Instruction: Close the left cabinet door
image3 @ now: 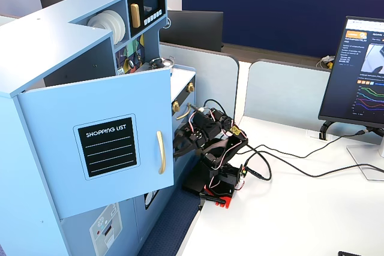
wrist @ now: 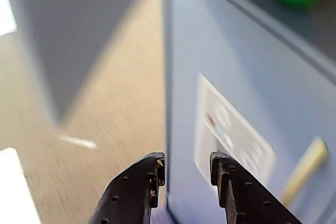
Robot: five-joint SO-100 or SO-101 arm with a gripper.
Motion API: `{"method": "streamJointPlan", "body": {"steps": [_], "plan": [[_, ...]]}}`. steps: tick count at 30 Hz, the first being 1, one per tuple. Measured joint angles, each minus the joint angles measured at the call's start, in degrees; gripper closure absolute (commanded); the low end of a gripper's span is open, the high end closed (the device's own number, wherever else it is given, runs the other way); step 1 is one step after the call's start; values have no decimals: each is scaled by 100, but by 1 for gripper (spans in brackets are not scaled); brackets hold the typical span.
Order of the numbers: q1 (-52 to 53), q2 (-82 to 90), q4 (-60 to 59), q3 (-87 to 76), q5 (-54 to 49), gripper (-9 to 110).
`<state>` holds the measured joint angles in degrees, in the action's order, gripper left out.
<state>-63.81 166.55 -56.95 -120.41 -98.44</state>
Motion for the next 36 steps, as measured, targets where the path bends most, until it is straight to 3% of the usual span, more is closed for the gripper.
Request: {"method": "streamJointPlan", "body": {"steps": [21,36], "plan": [[-2725,-2452,1441,2347,-2936,102],[-3182,-4421,2575,3182,-3683,102]]}}
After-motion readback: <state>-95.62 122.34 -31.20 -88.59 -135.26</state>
